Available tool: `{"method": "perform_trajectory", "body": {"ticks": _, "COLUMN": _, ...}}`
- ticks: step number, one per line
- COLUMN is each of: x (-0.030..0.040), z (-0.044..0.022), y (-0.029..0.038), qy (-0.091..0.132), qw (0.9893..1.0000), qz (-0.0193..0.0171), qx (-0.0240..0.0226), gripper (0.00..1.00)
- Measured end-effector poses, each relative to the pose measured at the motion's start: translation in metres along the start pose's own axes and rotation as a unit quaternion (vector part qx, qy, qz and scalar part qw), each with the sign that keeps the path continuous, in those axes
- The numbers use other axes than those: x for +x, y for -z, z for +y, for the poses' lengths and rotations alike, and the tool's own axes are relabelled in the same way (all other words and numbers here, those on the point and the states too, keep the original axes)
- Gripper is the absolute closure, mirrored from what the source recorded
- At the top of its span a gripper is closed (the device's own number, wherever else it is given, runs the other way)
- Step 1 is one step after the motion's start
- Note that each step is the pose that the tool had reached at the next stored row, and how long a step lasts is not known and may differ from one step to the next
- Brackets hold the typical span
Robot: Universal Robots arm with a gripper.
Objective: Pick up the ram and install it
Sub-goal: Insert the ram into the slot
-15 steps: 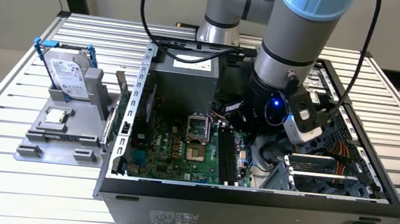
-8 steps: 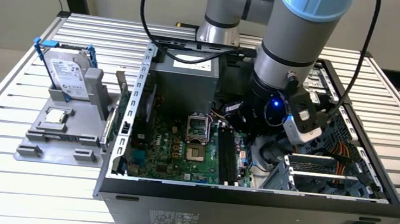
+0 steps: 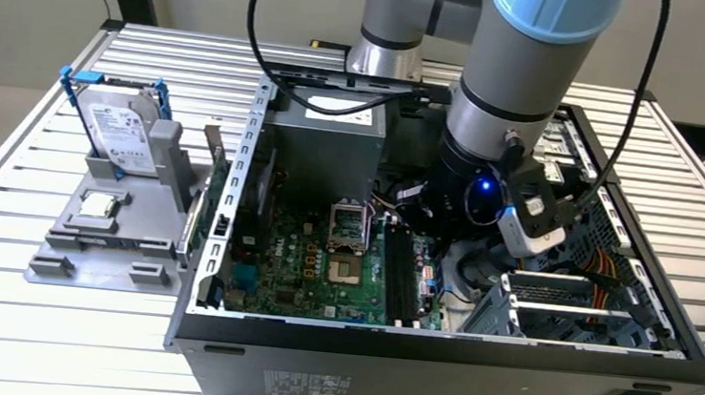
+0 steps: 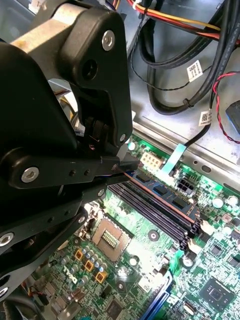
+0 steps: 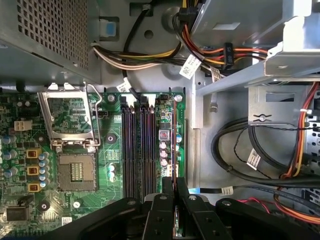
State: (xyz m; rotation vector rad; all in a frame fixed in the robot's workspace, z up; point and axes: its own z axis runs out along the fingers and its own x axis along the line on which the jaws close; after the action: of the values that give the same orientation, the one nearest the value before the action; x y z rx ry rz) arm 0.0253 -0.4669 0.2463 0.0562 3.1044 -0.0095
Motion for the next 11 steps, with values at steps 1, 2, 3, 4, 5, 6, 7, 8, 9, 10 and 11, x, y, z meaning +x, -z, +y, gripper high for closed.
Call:
{"method": "perform_trajectory", "body": {"ticks": 1, "x": 0.0, "z": -0.0001, "y": -0.0003, "qy": 0.0, "qw": 1.0, "qz": 0.0, "qx": 0.0, "gripper": 1.0}}
{"method": "perform_trajectory", "body": {"ticks": 2, "x": 0.0, "z": -0.0001, "y": -0.0007, "qy": 0.0, "qw": 1.0, "qz": 0.0, "qx": 0.0, "gripper": 1.0}}
{"method": "perform_trajectory", "body": {"ticks": 3, "x": 0.0, "z": 0.0, "y": -0.0015, "qy": 0.0, "qw": 1.0, "qz": 0.0, "qx": -0.0001, "gripper": 1.0}}
{"method": "perform_trajectory", "body": {"ticks": 4, "x": 0.0001, "z": 0.0, "y": -0.0022, "qy": 0.0, "qw": 1.0, "qz": 0.0, "qx": -0.0001, "gripper": 1.0}}
{"method": "perform_trajectory", "body": {"ticks": 5, "x": 0.0002, "z": -0.0001, "y": -0.0031, "qy": 0.0, "qw": 1.0, "qz": 0.0, "qx": 0.0, "gripper": 1.0}}
{"method": "perform_trajectory", "body": {"ticks": 6, "x": 0.0004, "z": -0.0001, "y": -0.0039, "qy": 0.0, "qw": 1.0, "qz": 0.0, "qx": 0.0, "gripper": 1.0}}
{"method": "perform_trajectory", "body": {"ticks": 7, "x": 0.0007, "z": -0.0001, "y": -0.0047, "qy": 0.0, "qw": 1.0, "qz": 0.0, "qx": 0.0, "gripper": 1.0}}
{"method": "perform_trajectory", "body": {"ticks": 8, "x": 0.001, "z": -0.0001, "y": -0.0052, "qy": 0.001, "qw": 1.0, "qz": 0.0, "qx": 0.0, "gripper": 1.0}}
{"method": "perform_trajectory", "body": {"ticks": 9, "x": 0.0014, "z": -0.0003, "y": -0.0054, "qy": 0.001, "qw": 1.0, "qz": 0.0, "qx": 0.0, "gripper": 1.0}}
{"method": "perform_trajectory", "body": {"ticks": 10, "x": 0.002, "z": -0.0005, "y": -0.0057, "qy": 0.001, "qw": 1.0, "qz": 0.0, "qx": 0.0, "gripper": 1.0}}
{"method": "perform_trajectory", "body": {"ticks": 11, "x": 0.0028, "z": -0.0006, "y": -0.0058, "qy": 0.002, "qw": 1.0, "qz": 0.0, "qx": -0.0001, "gripper": 1.0}}
